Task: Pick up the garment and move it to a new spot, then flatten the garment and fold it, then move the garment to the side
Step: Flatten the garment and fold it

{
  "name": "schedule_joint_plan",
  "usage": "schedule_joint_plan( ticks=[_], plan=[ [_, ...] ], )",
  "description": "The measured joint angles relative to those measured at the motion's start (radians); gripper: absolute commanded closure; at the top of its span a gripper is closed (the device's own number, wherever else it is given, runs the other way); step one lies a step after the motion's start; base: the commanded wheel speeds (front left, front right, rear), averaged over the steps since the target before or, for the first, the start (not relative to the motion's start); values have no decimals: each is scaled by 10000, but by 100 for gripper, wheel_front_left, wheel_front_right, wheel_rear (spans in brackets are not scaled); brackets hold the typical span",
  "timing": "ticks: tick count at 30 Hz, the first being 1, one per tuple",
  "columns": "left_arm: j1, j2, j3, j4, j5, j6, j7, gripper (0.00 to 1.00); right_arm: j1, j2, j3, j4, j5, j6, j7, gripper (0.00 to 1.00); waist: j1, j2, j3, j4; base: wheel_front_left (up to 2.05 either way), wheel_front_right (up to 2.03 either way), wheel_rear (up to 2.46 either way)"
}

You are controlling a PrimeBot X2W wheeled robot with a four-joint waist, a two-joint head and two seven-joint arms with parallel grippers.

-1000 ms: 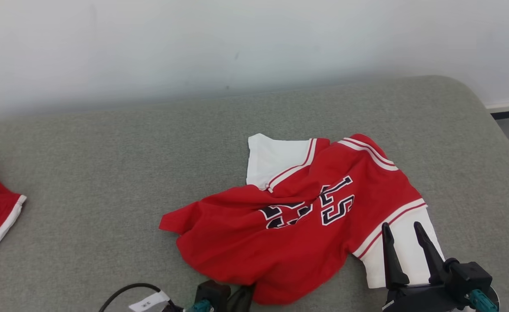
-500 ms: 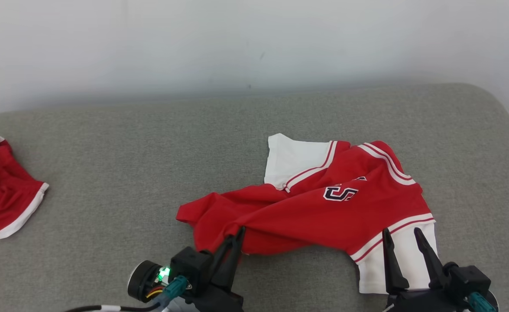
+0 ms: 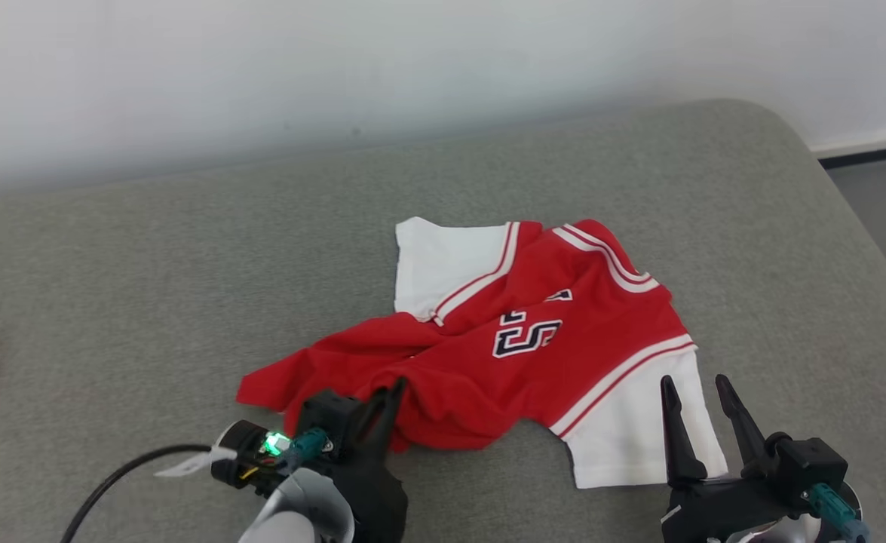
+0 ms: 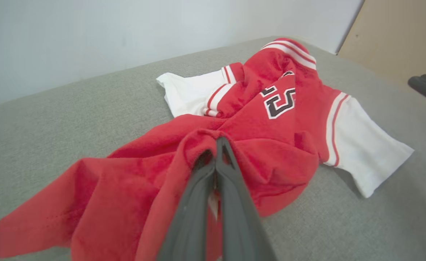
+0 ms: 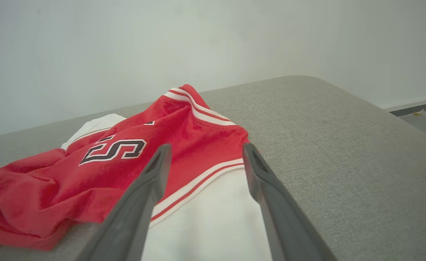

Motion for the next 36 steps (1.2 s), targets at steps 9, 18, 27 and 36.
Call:
schedule_joint_plan(
  ticks=[9,18,27,36],
  plan=[
    [-655,-387,221,2276,-81,-330,-1450,0,-33,0,-48,107,59,0,0,0,0,0,300,-183,0,0,0],
    [442,-385,-52,920,40,46,-2008,0,152,-4,-73,111,86,0,0,0,0,0,44,545,0,0,0],
    [1717,54,-184,-81,-61,539,-1747,0,227,6,4,113,104,0,0,0,0,0,-77,1029,0,0,0],
    [1587,276,-63,437,50,732,-1841,0,173,6,67,150,81,0,0,0,-1,0,2,725,0,0,0]
  ],
)
